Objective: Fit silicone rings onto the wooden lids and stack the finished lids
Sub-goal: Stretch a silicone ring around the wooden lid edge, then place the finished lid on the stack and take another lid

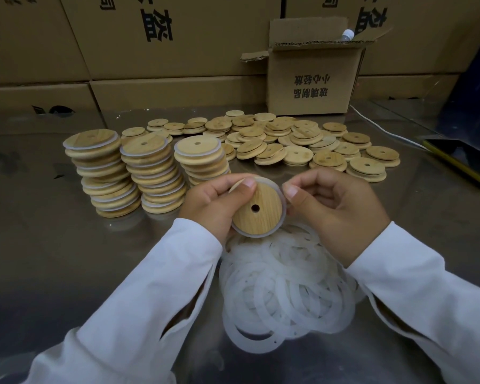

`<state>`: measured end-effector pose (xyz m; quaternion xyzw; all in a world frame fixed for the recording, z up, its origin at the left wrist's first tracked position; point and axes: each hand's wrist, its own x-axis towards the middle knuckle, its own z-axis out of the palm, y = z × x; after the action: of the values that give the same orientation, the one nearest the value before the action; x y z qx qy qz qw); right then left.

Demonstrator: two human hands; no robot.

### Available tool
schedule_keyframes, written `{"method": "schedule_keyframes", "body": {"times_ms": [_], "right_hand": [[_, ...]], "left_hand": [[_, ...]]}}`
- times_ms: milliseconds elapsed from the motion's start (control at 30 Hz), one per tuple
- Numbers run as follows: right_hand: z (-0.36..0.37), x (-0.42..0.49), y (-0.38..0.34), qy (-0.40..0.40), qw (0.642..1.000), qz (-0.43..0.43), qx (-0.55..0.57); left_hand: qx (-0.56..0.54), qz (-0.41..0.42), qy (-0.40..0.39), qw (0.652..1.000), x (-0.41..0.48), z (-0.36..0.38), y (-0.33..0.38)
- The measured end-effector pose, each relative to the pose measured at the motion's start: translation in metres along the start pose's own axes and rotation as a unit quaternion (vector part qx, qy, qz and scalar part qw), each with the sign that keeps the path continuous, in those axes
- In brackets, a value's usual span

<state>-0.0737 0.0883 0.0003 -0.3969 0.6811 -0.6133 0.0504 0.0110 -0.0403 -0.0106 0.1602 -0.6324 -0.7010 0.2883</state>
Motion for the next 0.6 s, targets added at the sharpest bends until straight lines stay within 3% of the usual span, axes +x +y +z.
{"method": "schedule_keyframes", "body": {"times_ms": [133,300,433,600], "right_hand": [[0.005,-0.001,0.004,0.002,0.999,0.036,0.008],[0.006,0.000,0.004,-0.058,0.995,0.073,0.021],[0.003,0.002,0.006,-0.091,0.992,0.083,0.008],[-0.006,0.013,0.016,-0.027,0.994,0.109,-0.018]], "left_hand": [[-0.002,-0.004,0.004,1.000,0.000,0.000,0.001],[-0.038,-0.012,0.028,0.999,0.004,0.000,-0.001],[-0.039,-0.027,-0.001,0.999,0.002,0.000,-0.001],[0.013,-0.027,0.031,0.999,0.000,0.005,0.001]]}}
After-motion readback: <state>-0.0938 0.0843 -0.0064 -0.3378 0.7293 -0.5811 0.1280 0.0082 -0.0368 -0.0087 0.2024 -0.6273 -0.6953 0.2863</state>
